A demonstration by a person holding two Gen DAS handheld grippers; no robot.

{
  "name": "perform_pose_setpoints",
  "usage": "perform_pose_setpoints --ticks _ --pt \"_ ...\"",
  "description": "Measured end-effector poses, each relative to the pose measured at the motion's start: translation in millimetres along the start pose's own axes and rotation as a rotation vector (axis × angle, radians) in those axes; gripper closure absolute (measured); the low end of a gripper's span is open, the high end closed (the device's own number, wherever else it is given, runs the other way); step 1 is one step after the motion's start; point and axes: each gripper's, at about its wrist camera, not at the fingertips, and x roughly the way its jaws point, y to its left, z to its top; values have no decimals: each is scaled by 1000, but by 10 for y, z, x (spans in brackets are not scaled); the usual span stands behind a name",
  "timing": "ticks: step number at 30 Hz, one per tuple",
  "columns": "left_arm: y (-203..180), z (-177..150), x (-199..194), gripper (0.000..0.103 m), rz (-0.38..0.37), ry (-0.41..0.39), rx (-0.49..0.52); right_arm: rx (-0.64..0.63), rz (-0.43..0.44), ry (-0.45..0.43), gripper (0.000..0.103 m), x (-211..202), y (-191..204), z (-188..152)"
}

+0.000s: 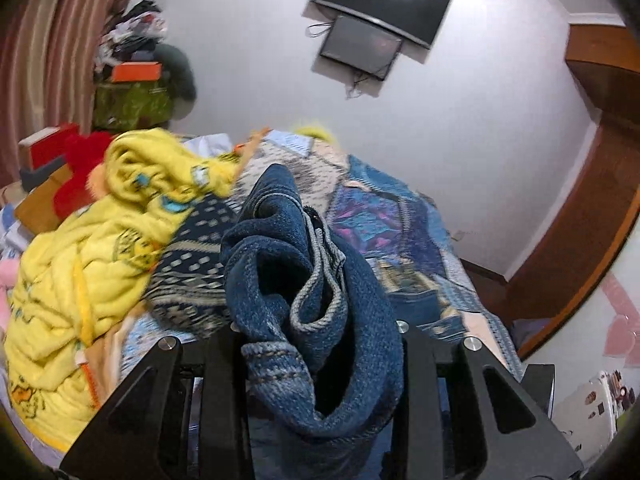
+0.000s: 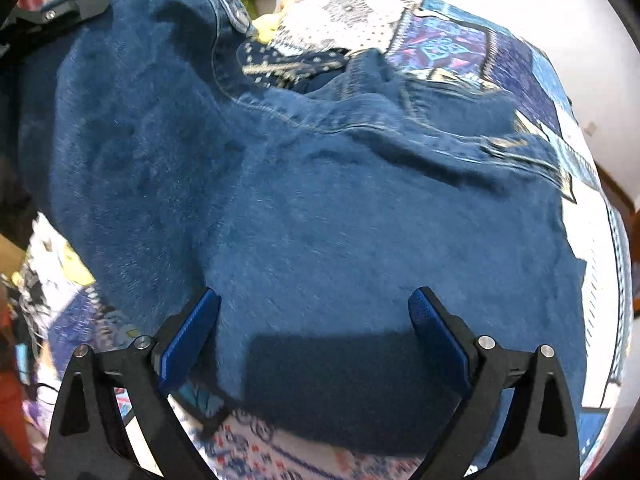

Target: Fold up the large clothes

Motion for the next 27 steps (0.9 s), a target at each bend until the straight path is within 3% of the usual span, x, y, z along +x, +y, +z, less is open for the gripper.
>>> perform_pose_setpoints --ticks 7,13,19,27 --pt "-794 95 178 72 -122 -5 88 181 -70 -115 7 -614 -665 -270" --pt "-1537 -44 385 74 -251 41 167 377 -114 -164 7 -997 -1236 -633" --pt "-2095 -529 637 76 -329 162 257 499 -160 -171 7 -1162 -1633 -958" --pt "-2407 -1399 757 76 -363 352 459 568 -202 -142 7 -1236 -1856 -1291"
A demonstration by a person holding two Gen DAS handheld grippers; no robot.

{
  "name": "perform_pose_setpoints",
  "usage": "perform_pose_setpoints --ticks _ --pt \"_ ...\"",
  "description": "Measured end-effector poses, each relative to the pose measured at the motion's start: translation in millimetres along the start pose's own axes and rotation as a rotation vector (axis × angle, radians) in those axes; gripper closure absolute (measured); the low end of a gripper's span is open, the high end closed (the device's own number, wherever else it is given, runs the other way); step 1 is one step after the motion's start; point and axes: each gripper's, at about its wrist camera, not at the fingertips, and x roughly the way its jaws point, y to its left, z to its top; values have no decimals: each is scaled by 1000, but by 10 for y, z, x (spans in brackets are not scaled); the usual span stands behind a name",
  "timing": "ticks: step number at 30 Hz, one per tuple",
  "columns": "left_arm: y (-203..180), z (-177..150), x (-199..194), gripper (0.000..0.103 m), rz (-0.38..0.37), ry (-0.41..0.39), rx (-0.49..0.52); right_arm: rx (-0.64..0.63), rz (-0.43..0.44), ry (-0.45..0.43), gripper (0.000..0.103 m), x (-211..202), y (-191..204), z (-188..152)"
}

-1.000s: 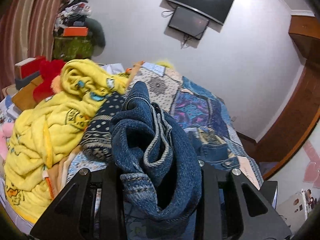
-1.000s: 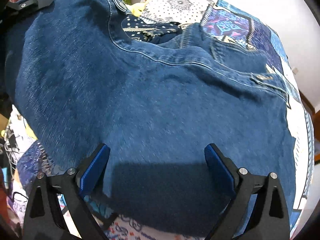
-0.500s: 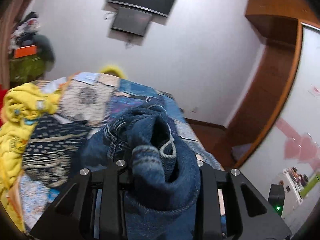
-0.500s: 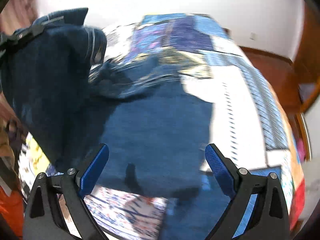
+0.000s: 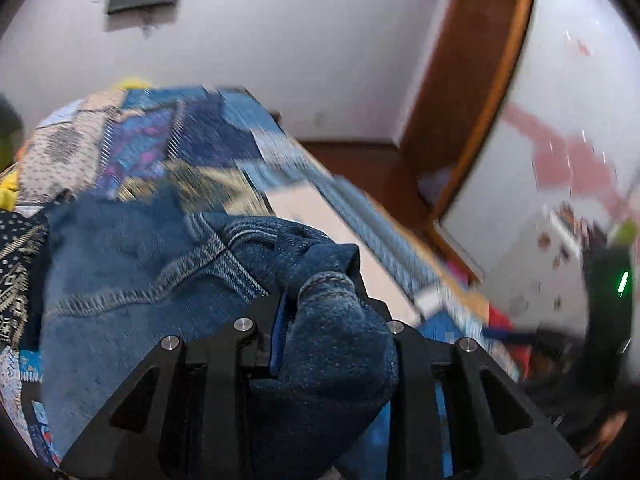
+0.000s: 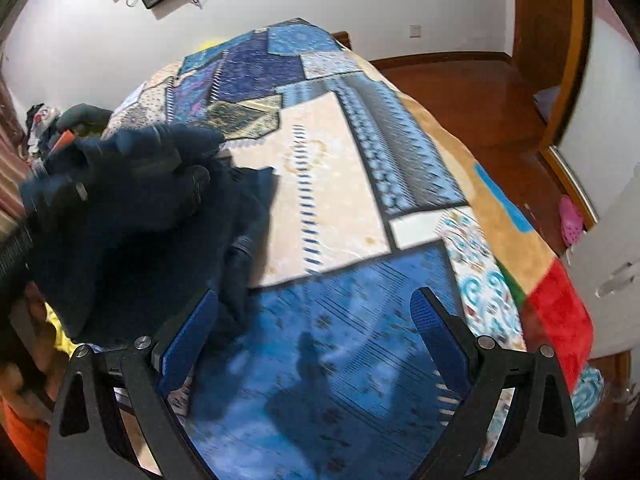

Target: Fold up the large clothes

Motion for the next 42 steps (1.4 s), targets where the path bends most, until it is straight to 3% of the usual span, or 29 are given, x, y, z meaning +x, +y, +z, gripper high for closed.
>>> perform_pose_setpoints --ticks 3,5,10,12,14,17,20,23,28,31,36,39,42 --pt "-70 -227 164 76 4 80 44 -4 -15 8 7 -18 -55 -59" --pt "-128 -303 183 76 18 90 82 -6 -18 9 7 -30 -84 -79" --pt "-214 -263 170 73 61 129 120 -8 -22 -5 7 -182 -145 -157" --pt "-249 -218 146 65 72 153 124 -12 -25 -16 7 -217 -145 -157" --pt "-250 -171 89 49 37 168 116 -17 -27 -31 7 -296 -144 -156" --pt "-211 -106 -100 45 -54 142 59 -26 -27 -53 7 -376 -119 -129" --pt "-188 -46 -297 45 -72 128 67 -42 -34 -76 7 -458 -69 -91" --pt "-51 14 -540 44 -11 74 97 -61 -19 -102 7 -535 16 -43" --pt "412 -14 -875 35 172 3 115 -119 22 -121 7 -517 307 58" --pt "811 -130 -978 34 258 34 70 -165 53 -117 7 -427 544 107" --pt "1256 -377 -974 34 323 106 -15 -254 107 -87 7 -131 997 178" --pt "1332 -567 -833 34 320 181 -15 -296 109 -44 7 83 1152 179" --pt "1271 -740 -753 31 350 180 23 -312 72 -7 7 255 1153 148"
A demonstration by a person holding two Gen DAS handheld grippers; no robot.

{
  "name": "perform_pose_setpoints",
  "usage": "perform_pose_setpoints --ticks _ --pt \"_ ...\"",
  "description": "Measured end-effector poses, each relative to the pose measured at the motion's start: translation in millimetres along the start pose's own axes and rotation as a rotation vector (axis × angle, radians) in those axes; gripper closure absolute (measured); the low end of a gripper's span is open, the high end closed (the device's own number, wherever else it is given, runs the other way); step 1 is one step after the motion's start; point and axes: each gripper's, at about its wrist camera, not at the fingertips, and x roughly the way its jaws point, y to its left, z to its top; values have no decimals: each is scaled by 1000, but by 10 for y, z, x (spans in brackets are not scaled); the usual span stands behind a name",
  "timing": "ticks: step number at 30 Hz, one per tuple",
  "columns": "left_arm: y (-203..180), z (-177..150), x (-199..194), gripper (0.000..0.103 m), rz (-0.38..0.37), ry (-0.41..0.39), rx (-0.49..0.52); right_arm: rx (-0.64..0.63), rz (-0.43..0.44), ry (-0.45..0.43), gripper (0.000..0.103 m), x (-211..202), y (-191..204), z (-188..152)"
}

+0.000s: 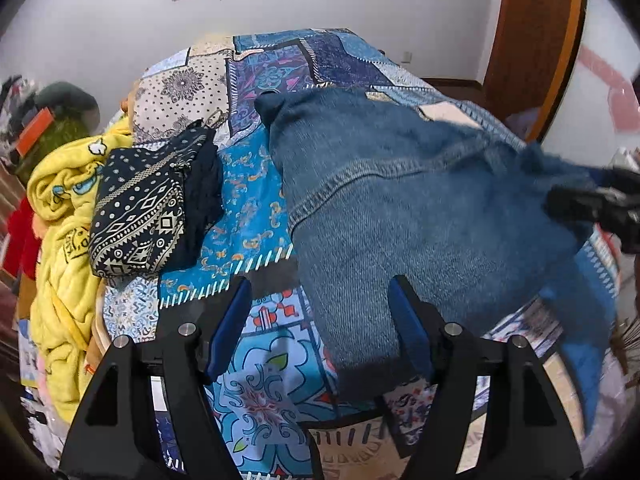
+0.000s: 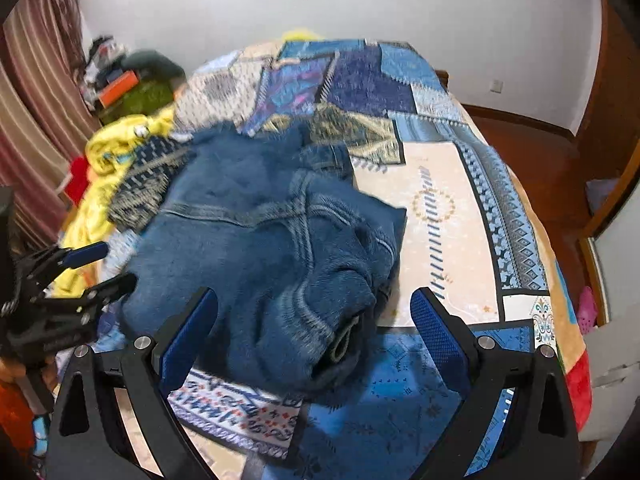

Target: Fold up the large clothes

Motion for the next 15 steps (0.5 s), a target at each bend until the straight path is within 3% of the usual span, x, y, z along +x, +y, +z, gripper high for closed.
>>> perform_pose_setpoints --ticks 3,9,12,15 --pt "-18 -79 3 29 17 -24 7 7 -11 30 7 63 -121 -90" --pt "99 -193 64 17 -56 -13 -70 24 32 46 6 49 -401 -262" --pt "145 -247 78 16 -83 -7 -94 7 -11 33 6 7 -465 -347" --pt "177 -282 68 15 -108 -3 -115 37 10 44 6 -10 -553 -392"
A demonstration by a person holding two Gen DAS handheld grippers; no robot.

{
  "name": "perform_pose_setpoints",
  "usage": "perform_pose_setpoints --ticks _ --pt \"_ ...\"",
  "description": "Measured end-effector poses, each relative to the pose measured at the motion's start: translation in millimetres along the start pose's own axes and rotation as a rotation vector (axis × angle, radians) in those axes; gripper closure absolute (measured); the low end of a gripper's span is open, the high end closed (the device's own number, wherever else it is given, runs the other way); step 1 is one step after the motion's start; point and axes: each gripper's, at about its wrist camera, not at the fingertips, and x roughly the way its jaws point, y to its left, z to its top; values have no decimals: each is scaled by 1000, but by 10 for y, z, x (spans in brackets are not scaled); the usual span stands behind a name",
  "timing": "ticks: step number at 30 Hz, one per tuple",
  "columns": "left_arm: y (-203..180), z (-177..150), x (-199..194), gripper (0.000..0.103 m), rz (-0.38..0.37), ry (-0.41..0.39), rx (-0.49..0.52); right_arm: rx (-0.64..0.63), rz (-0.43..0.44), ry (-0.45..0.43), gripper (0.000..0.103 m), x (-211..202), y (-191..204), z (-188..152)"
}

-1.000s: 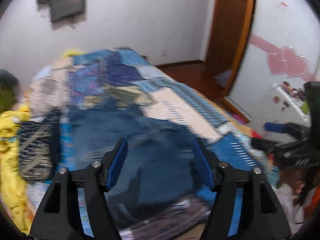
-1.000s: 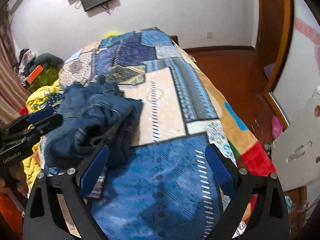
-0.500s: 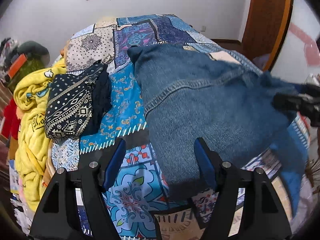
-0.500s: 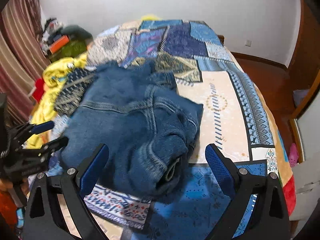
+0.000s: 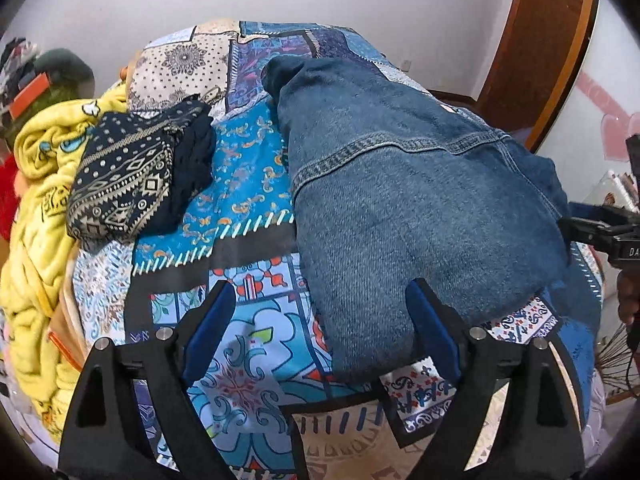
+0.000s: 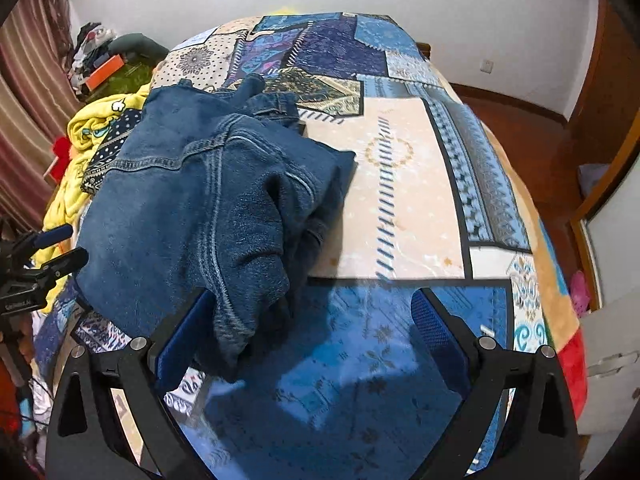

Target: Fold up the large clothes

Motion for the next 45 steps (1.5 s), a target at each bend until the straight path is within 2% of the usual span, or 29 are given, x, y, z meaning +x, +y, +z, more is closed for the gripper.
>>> perform_pose_setpoints --ticks 5,6,8,9,10,12,16,22,25,31,35,37,39,45 --pt "-25 -6 -92 15 37 -14 45 -20 -51 -24 6 -87 -30 5" --pt "-26 -3 -125 15 52 -20 59 -23 -81 -29 6 -112 -47 -1" --pt "-1 5 -190 15 76 -30 78 -32 -230 -29 6 -144 -107 -5" --pt "22 17 -223 15 101 -36 85 -43 -278 -24 6 -160 -151 -9" --pt "39 28 -252 15 127 -44 93 -41 -281 -24 6 -182 -193 -14" --pt "110 60 -313 15 159 -65 93 -1 -234 -21 6 -256 -318 -19" --pt "303 182 -368 15 137 -82 25 66 -127 -36 6 -368 -403 55" --pt "378 391 -341 15 102 -99 -39 21 5 -96 4 -405 -89 338" --pt "360 478 -222 15 25 -65 -54 -10 77 -81 4 -284 40 449" --pt "320 606 240 15 -160 78 -117 -26 170 40 4 209 93 627" --pt "356 678 513 15 -273 137 -197 25 231 139 4 507 -48 661" --pt "399 717 643 15 -320 167 -237 80 319 190 4 688 -169 684" --pt "426 741 793 15 -350 198 -266 128 387 230 4 816 -253 695" --pt "464 796 1073 13 -436 256 -305 170 502 289 0 1094 -339 697"
